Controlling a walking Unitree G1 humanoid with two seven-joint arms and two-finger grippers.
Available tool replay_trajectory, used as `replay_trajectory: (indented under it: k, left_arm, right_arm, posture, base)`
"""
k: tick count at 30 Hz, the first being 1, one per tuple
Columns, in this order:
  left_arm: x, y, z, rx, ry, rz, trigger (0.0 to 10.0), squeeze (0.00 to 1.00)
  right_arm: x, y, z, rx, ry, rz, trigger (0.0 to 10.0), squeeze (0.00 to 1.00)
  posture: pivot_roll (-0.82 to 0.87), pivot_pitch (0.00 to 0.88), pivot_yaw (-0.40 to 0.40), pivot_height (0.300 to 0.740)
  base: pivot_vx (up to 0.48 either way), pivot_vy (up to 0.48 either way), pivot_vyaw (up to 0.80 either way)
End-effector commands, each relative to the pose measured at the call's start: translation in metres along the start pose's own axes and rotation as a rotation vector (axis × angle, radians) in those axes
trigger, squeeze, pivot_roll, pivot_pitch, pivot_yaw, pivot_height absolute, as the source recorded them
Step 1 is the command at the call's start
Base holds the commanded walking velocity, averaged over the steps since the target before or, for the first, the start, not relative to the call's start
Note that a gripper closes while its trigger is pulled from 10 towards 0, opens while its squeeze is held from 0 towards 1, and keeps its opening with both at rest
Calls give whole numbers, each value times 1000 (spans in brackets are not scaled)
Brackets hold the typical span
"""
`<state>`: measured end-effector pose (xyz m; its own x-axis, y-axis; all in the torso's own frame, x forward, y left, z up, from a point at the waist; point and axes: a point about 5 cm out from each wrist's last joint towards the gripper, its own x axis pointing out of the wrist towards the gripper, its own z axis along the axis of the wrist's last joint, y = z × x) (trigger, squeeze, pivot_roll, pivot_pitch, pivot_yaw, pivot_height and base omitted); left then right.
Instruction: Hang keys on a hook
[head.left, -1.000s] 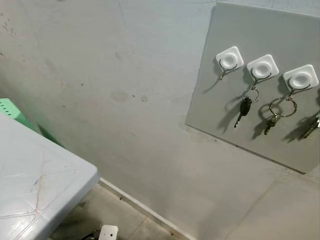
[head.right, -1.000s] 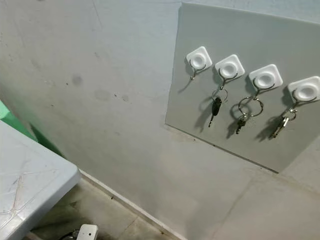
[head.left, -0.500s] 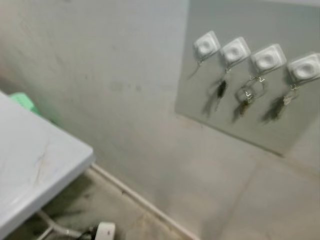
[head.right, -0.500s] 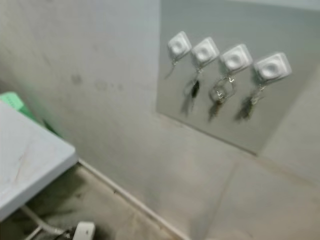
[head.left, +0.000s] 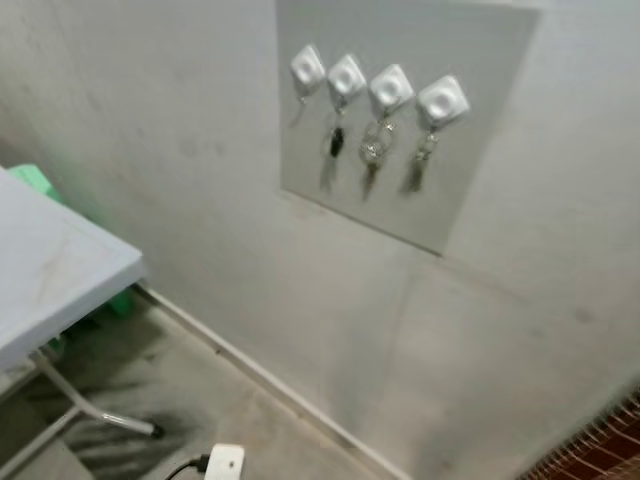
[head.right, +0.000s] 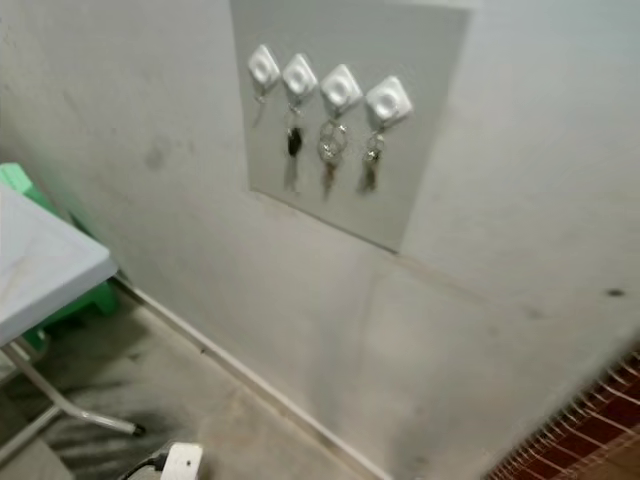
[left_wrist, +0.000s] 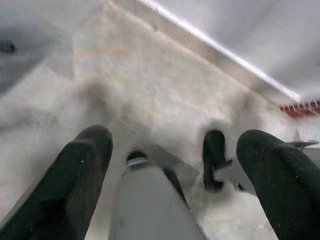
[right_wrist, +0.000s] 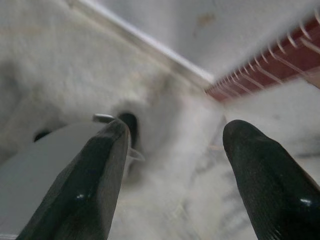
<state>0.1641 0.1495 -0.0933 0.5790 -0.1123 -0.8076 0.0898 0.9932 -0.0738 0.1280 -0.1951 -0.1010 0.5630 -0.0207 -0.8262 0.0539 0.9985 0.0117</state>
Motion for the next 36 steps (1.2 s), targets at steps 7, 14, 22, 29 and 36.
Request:
replay_trajectory:
  k: [7, 14, 22, 29, 36]
  left_arm:
    - [0, 5, 1, -24, -3, 25, 10000, 0]
    - [0, 6, 1, -40, 9, 40, 10000, 0]
    - [0, 6, 1, -52, 14, 40, 10000, 0]
    - [0, 6, 0, -72, 19, 43, 10000, 0]
    - [0, 6, 1, -73, 18, 45, 10000, 0]
  right_arm:
    - [0, 2, -1, 8, 7, -1, 10000, 0]
    - [0, 1, 0, 14, 8, -4, 10000, 0]
    - [1, 1, 0, 20, 6, -9, 10000, 0]
    - [1, 0, 1, 18, 6, -10, 10000, 0]
    - [1, 0, 1, 16, 5, -11, 10000, 0]
  posture:
    - [13, 34, -41, 740]
    - [9, 42, -41, 740]
    - [7, 51, -41, 740]
    - [8, 52, -43, 740]
    - [9, 53, -45, 740]
  base:
    - [0, 0, 0]
    - [0, 0, 0]
    - [-139, 0, 0]
    - [-337, 0, 0]
    - [-409, 0, 0]
